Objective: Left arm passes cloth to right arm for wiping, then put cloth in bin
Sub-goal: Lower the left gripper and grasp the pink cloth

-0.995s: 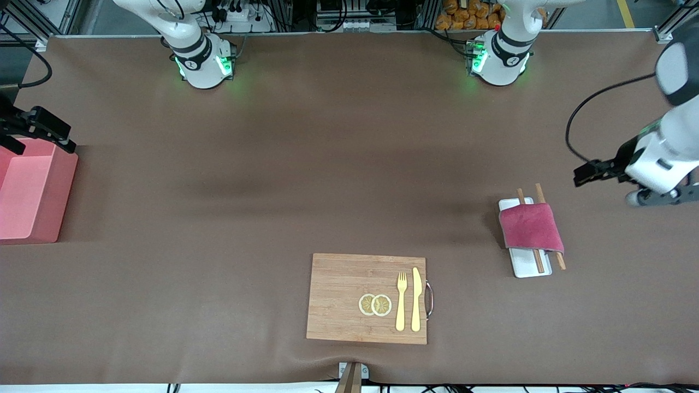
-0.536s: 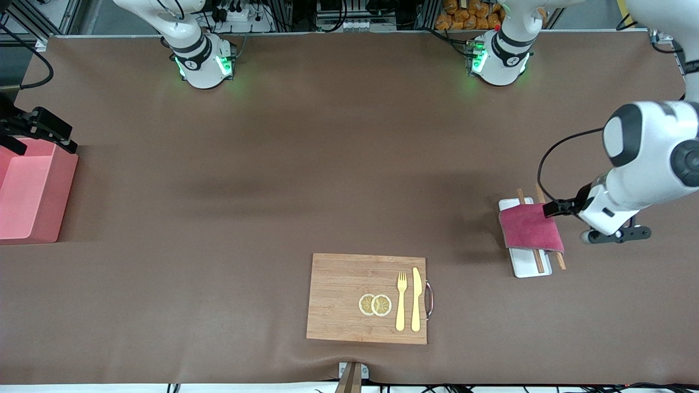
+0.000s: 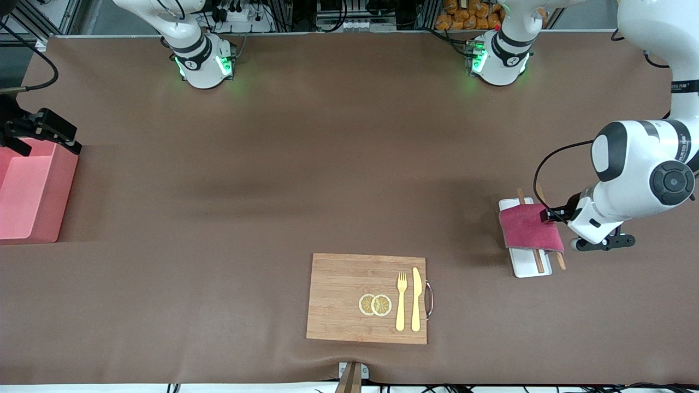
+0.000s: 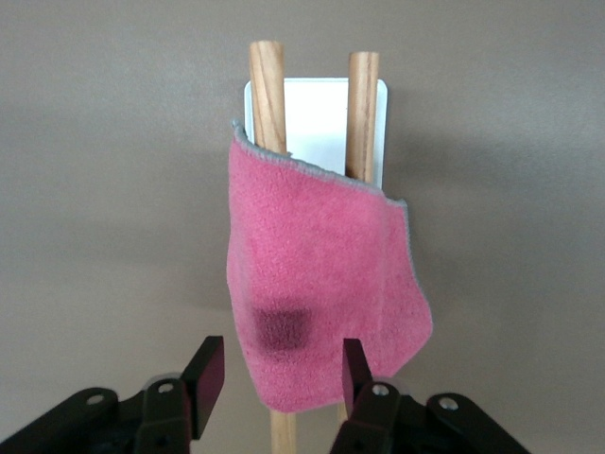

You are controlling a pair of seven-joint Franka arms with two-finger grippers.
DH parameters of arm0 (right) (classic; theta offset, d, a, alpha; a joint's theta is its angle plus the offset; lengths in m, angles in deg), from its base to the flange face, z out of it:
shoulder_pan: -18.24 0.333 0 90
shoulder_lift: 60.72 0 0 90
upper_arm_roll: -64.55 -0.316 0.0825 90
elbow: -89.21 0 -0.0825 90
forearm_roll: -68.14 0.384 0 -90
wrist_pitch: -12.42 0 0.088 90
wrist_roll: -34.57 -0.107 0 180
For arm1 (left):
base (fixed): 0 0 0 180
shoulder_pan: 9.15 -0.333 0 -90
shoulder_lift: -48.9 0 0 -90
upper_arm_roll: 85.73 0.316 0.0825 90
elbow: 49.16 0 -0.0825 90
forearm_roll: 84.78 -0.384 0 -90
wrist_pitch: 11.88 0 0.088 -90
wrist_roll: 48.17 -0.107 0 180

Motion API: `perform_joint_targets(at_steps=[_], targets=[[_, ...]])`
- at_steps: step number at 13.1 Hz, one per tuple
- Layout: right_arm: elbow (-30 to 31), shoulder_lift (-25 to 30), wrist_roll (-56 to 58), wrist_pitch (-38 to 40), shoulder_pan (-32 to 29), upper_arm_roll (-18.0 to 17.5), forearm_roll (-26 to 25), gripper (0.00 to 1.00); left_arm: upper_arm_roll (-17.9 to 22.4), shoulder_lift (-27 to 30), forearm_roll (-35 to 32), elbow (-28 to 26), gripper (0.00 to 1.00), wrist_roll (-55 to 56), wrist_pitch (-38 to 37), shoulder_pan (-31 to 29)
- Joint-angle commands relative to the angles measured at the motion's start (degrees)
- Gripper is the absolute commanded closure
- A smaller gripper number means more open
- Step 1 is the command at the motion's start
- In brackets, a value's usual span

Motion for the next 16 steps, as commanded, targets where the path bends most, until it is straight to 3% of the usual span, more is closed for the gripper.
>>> perform_joint_targets(at_steps=[1,6,7,9,11,12,13,16], targets=[[-0.1,-0.1,-1.0,0.4,0.1,0.0,0.6,0.00,-0.2,-0.9,-0.6,0.5,0.46,2.0,0.2,-0.1],[-0.1,-0.2,-1.0,0.3,-0.1,0.0,0.5,0.00,-0.2,-2.2,-0.6,0.6,0.48,2.0,1.3,-0.6],[-0.1,-0.2,-1.0,0.4,-0.1,0.0,0.5,0.00,-0.2,-2.5,-0.6,0.6,0.57,2.0,1.4,-0.6],[-0.1,-0.2,-1.0,0.4,0.0,0.0,0.5,0.00,-0.2,-2.9,-0.6,0.6,0.62,2.0,2.0,-0.7],[-0.1,-0.2,-1.0,0.4,-0.1,0.0,0.5,0.00,-0.2,-3.0,-0.6,0.6,0.79,2.0,2.1,-0.7],[-0.2,-0.2,-0.9,0.4,-0.1,0.0,0.5,0.00,-0.2,-3.0,-0.6,0.7,0.93,2.0,2.1,-0.6],[-0.2,-0.2,-1.0,0.4,0.0,0.0,0.5,0.00,-0.2,-3.0,-0.6,0.7,1.00,2.0,2.1,-0.6],[-0.1,-0.2,-1.0,0.4,-0.2,0.0,0.5,0.00,-0.2,-2.6,-0.6,0.9,1.00,2.0,2.0,-0.5]])
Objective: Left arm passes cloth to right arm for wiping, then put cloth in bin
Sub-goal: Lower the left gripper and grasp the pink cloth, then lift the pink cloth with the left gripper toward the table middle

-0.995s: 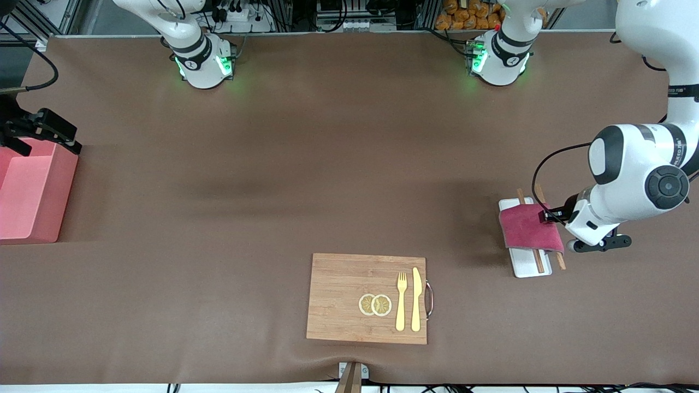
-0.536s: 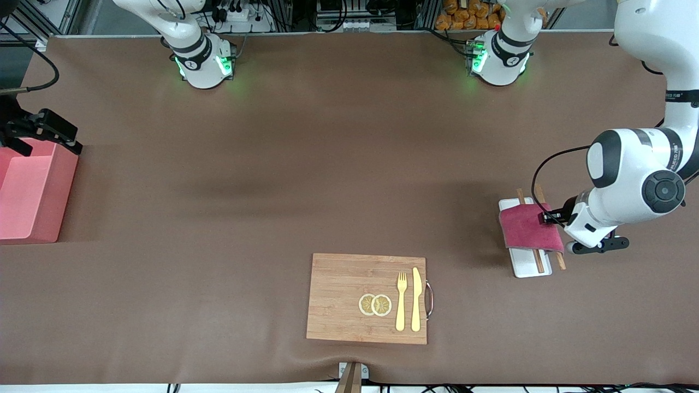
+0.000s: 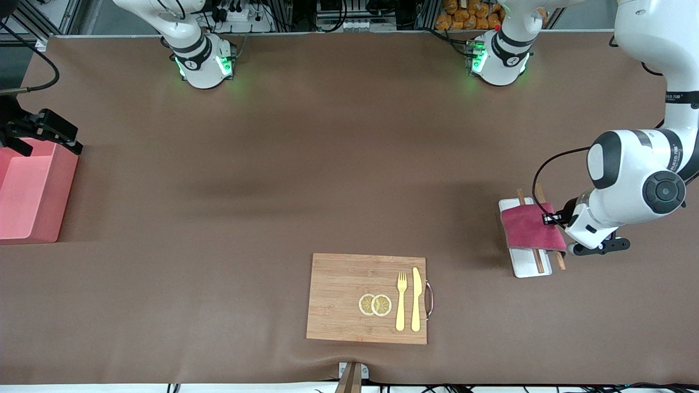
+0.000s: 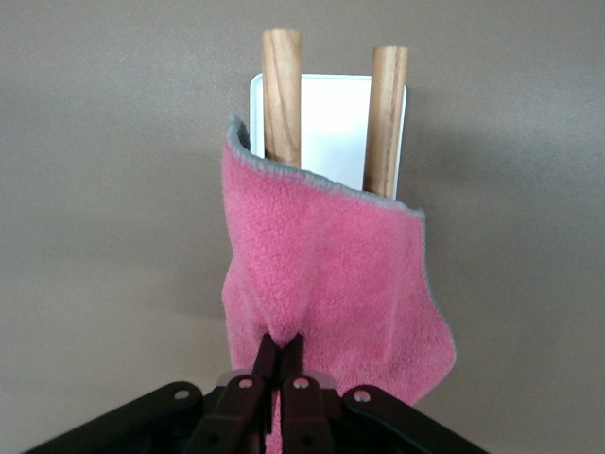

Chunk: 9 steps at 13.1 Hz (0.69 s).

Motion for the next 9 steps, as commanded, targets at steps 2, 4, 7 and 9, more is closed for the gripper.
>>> perform_joint_targets(at_steps=[2,4,7,9], targets=[[-0.4,-0.2,-1.0,0.4,-0.1,0.0,0.5,0.00,-0.3,1.5,-0.8,0.6,1.00,1.0,-0.2,-0.1],[-0.6,-0.2,-0.9,0.7,-0.2,0.1,0.5,0.00,-1.4,5.2,-0.4,0.9,1.00,0.9,-3.3,0.6],[-1.0,-0.1,-1.0,0.7,-0.3,0.1,0.5,0.00,-7.3,8.7,3.8,2.0,1.00,4.2,-6.5,0.5],[-1.2,-0.1,-1.0,0.7,-0.3,0.3,0.5,0.00,-12.6,9.0,10.6,4.3,1.00,11.2,-6.5,0.6]])
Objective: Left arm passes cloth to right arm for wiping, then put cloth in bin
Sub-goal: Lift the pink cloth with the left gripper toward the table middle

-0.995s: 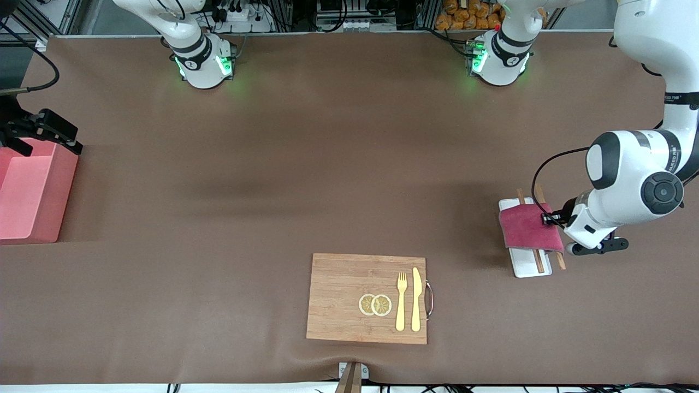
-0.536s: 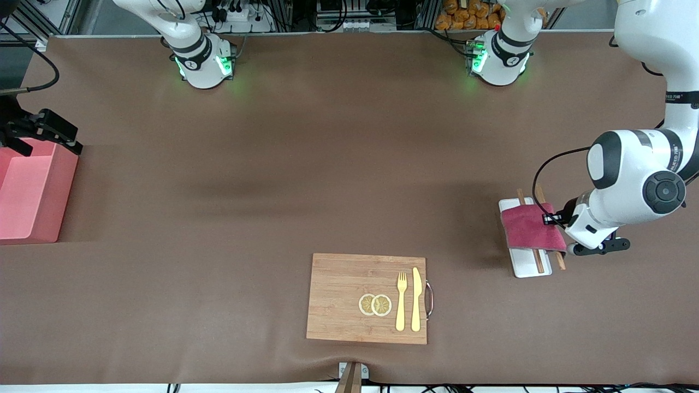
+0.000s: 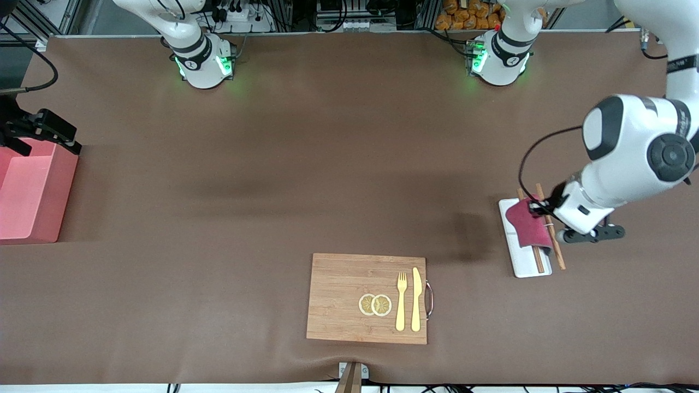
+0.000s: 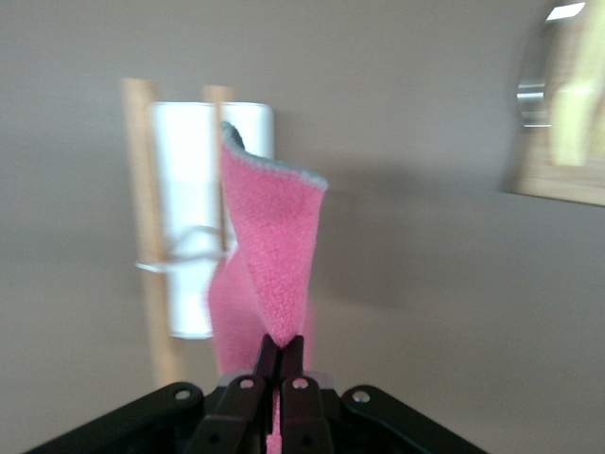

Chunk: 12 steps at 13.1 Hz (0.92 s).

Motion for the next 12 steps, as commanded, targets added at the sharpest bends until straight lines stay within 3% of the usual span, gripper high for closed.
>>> perform_joint_targets(at_steps=[1,3,8,12], targets=[[-1.1,-0.1,-0.8,0.7,-0.3,0.1,0.6,0.00,-6.7,-0.1,6.1,3.8,1.00,10.9,-0.8,0.4],[-0.8,-0.2,-0.8,0.7,-0.2,0.1,0.6,0.00,-10.8,-2.7,6.4,8.7,1.00,22.1,0.3,3.2],[-0.6,-0.3,-2.9,1.4,0.3,0.0,1.1,0.00,-10.9,-10.7,6.3,19.5,1.00,46.0,8.2,16.1],[-0.5,-3.0,-31.0,7.8,3.2,-0.1,14.2,0.00,-11.0,-14.2,6.5,22.1,1.00,56.8,20.9,21.9]])
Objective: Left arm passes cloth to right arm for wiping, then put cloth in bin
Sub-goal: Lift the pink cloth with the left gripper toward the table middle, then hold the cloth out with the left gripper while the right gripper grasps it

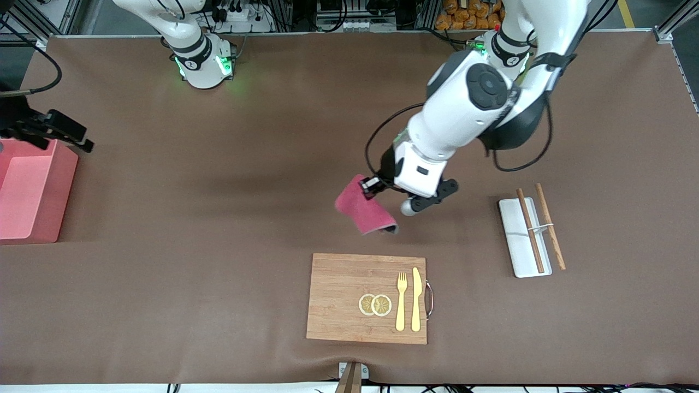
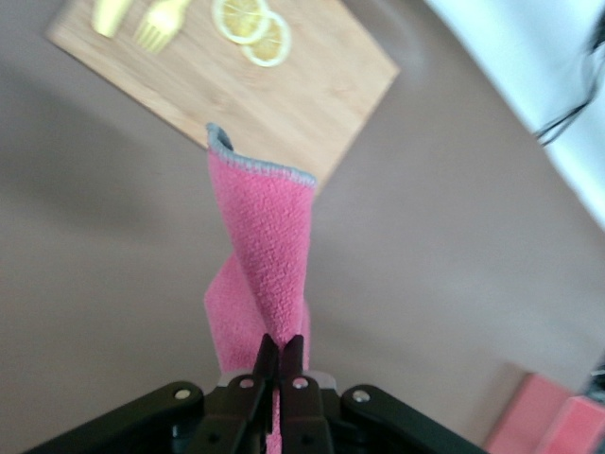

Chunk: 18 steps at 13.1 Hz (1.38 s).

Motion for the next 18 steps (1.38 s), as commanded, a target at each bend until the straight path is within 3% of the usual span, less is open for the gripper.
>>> perform_joint_targets(at_steps=[1,4,7,10,16,17,18], targets=[[-0.6,-3.3,-19.4,2.2,3.4,0.1,7.2,0.00,0.3,-4.0,0.9,5.4,1.00,7.9,5.7,4.2],[-0.5,-8.6,-36.8,0.2,7.9,0.1,16.2,0.00,0.3,-6.0,0.9,6.8,1.00,15.4,11.0,7.2],[-0.3,-14.6,-41.3,-2.9,8.3,0.1,25.7,0.00,0.3,-6.2,0.9,6.8,1.00,22.1,12.6,9.0],[-0.3,-18.1,-46.4,-6.4,10.3,0.1,32.0,0.00,-0.1,-6.7,4.0,6.8,1.00,24.6,13.1,9.7],[0.7,-22.4,-55.1,-18.9,18.3,0.1,34.0,0.00,-0.2,-8.2,9.8,7.5,1.00,25.9,15.3,10.5],[0.6,-22.7,-55.1,-19.5,18.4,0.0,34.3,0.02,-0.2,-8.9,10.5,7.9,1.00,25.9,15.3,10.5],[0.6,-23.3,-55.1,-20.0,18.7,0.1,36.7,0.21,-0.2,-9.0,10.6,7.8,1.00,25.9,15.3,10.5]])
